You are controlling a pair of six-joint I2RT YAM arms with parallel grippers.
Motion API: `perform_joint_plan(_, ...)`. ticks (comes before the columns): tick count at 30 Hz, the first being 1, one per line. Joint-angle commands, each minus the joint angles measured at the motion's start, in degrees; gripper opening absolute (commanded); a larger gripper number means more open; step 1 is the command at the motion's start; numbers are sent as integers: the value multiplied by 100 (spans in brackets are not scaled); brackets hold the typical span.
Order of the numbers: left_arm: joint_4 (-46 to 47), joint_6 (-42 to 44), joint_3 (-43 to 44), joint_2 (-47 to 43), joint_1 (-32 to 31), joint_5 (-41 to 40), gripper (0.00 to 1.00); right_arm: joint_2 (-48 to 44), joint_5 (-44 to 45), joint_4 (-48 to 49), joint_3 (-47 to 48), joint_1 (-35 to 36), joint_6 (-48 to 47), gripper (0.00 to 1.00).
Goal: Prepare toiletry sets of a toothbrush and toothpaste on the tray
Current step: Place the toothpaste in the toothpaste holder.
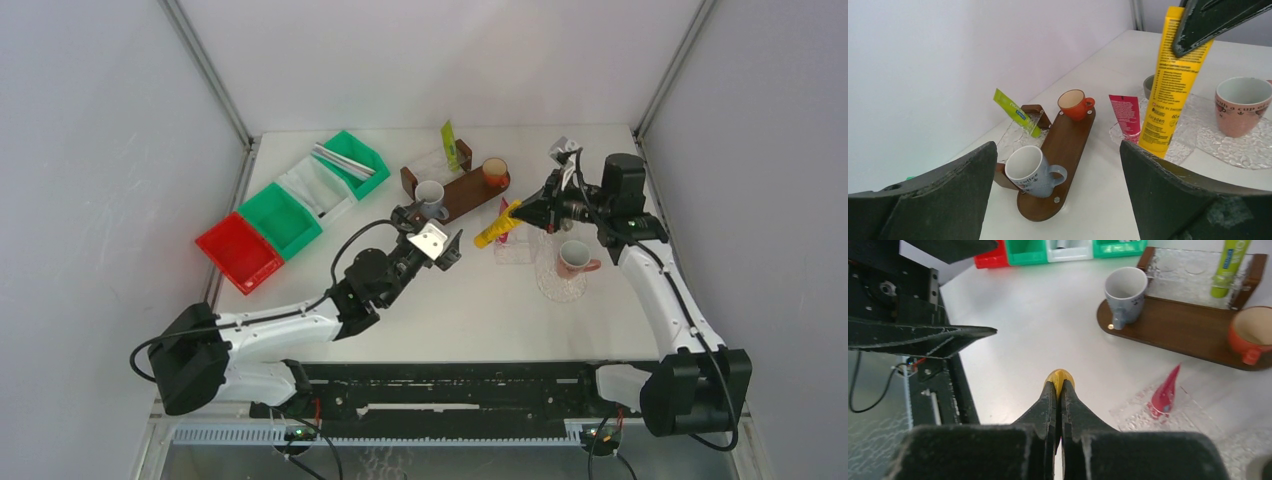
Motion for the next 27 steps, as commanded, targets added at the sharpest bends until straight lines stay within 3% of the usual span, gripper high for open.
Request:
perform_joint_plan(1,366,-86,53,26,10,-367,96,-266,725,-608,340,3,-971,0)
perform_joint_plan(15,387,-77,78,72,10,-382,97,-79,2489,-637,381,433,-1388,0)
perform_joint_plan(27,387,-59,87,81,10,-352,98,137,2992,-493,381,599,-1383,0)
